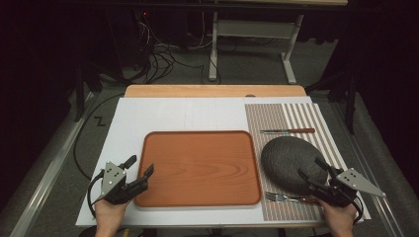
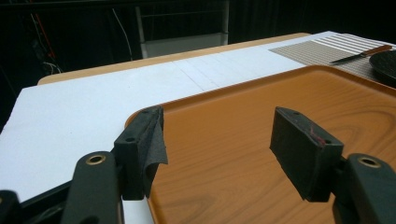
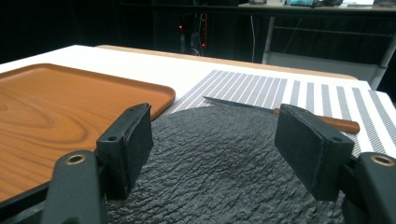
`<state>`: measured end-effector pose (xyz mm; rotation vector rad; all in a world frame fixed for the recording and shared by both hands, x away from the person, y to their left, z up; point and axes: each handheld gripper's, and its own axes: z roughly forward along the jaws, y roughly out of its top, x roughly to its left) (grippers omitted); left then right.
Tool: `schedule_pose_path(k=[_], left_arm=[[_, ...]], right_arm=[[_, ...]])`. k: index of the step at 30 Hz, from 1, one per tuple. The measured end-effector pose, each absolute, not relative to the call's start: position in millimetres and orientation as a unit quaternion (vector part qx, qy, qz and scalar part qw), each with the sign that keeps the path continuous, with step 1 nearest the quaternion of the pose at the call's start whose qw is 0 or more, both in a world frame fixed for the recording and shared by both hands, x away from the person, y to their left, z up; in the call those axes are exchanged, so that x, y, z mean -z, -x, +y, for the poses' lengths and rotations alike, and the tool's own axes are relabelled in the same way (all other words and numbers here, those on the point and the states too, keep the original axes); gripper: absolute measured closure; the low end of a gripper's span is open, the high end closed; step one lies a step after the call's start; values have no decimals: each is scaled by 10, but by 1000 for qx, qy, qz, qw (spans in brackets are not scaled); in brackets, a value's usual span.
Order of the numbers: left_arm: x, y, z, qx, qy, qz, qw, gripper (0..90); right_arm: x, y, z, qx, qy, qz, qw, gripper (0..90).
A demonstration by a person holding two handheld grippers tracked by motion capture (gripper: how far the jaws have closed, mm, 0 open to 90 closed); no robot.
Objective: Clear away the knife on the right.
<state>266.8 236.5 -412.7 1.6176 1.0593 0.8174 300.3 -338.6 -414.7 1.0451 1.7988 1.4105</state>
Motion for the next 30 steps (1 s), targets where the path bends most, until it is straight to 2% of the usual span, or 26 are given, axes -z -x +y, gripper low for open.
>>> schedule_pose_path(k=[26, 30], left_arm=[[4124, -2653, 2378, -340, -662, 441, 501, 352], [4122, -2653, 2383, -341, -661, 441, 503, 355]], right_arm=[[4154, -3021, -3392, -538, -394, 682, 301, 276], [4157, -3023, -3401, -542, -395, 681, 294, 297]])
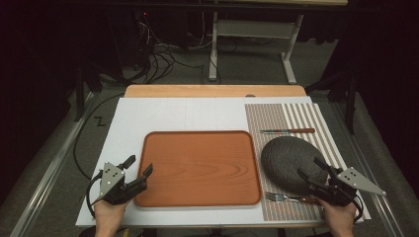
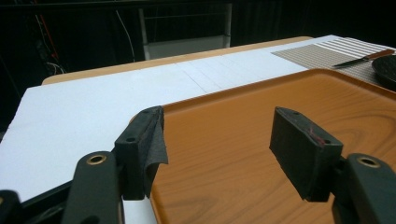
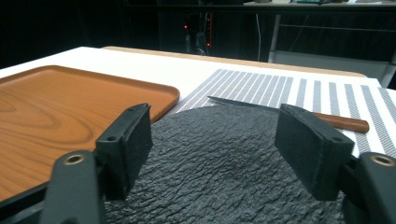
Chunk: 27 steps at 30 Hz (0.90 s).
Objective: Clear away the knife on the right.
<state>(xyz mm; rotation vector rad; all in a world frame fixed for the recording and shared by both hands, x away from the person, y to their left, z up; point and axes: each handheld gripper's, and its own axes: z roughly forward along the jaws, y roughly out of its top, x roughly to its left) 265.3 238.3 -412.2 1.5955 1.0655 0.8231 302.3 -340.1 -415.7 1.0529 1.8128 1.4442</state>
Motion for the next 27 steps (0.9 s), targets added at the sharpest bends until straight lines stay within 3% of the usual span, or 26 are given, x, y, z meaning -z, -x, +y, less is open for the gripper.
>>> schedule_pose_path(k=[27], left_arm=[[4122, -2652, 2384, -342, -661, 443, 501, 355]], right_arm=[[4040, -3096, -3361, -539, -387, 689, 292, 281]])
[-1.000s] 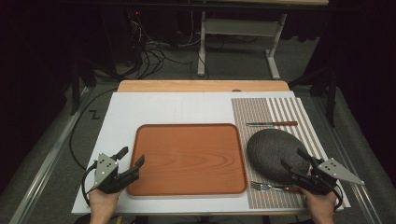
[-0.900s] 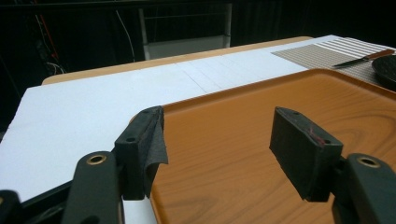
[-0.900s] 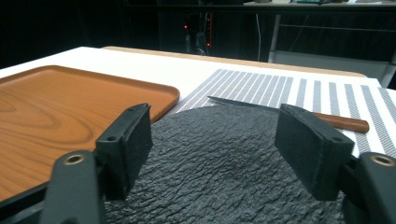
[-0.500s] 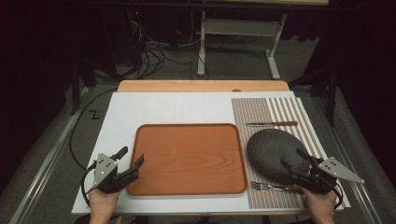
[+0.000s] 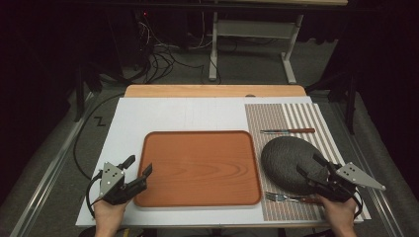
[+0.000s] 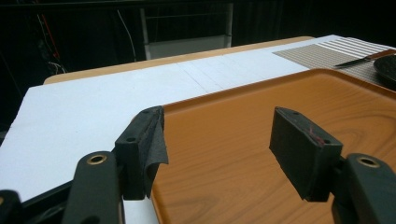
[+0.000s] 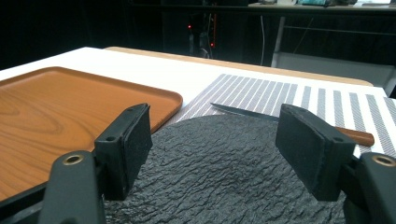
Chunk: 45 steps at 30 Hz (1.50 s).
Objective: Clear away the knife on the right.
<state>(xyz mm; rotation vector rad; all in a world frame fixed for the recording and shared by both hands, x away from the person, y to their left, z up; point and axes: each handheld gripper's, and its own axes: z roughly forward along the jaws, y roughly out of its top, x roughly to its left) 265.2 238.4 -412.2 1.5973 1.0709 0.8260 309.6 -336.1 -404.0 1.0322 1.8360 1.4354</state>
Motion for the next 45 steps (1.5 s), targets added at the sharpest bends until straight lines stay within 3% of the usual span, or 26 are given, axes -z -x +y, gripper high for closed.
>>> schedule_pose_path(k=[45], left_arm=[[4125, -2666, 2400, -344, -658, 449, 497, 355]], right_arm=[[3672, -3631, -3406, -488, -398, 720, 290, 269]])
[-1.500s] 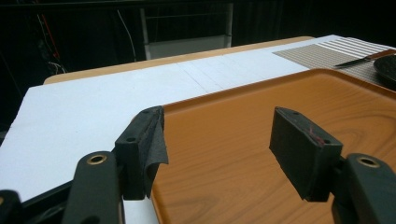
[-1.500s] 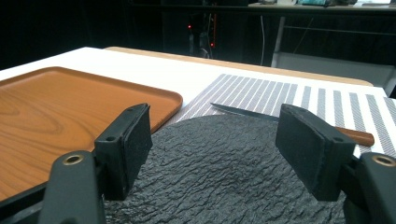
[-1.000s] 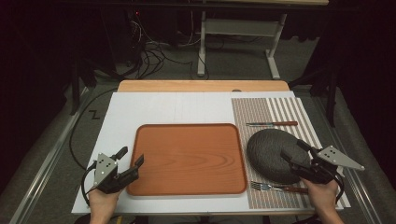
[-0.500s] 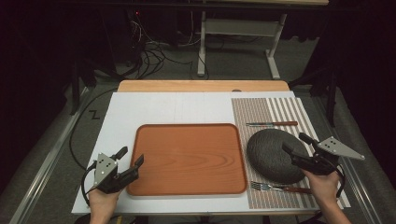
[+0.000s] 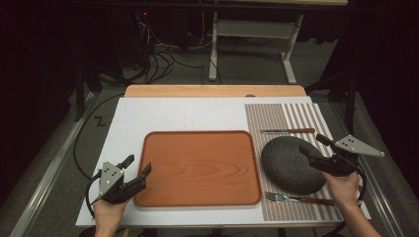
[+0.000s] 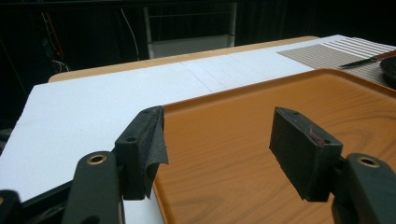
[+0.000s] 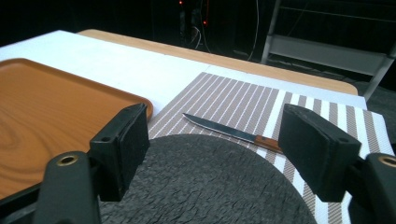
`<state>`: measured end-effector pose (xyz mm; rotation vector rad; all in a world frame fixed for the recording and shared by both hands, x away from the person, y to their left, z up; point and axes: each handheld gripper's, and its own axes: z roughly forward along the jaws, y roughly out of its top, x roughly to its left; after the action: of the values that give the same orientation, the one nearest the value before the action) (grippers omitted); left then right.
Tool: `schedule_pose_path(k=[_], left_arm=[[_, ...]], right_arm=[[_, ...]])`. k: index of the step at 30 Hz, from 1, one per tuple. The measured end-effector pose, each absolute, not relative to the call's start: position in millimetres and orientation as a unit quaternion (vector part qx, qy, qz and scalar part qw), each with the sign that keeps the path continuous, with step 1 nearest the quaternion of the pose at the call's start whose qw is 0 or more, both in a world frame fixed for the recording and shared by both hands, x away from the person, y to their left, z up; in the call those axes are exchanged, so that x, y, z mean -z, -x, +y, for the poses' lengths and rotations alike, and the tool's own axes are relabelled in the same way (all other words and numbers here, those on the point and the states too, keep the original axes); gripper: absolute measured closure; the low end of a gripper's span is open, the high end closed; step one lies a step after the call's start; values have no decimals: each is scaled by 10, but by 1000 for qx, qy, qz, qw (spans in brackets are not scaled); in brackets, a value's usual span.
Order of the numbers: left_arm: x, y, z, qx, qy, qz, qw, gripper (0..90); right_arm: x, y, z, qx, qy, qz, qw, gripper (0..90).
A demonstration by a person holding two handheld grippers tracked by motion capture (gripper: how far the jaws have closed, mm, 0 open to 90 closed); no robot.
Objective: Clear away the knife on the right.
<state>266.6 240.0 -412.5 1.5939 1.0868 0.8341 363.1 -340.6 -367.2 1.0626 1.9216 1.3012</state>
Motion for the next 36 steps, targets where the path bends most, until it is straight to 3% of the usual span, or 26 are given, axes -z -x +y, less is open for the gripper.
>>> schedule_pose_path(k=[36], left_arm=[[4129, -2678, 2395, -346, -658, 450, 495, 355]], right_arm=[[3564, -4218, -3444, -441, -427, 742, 272, 272]])
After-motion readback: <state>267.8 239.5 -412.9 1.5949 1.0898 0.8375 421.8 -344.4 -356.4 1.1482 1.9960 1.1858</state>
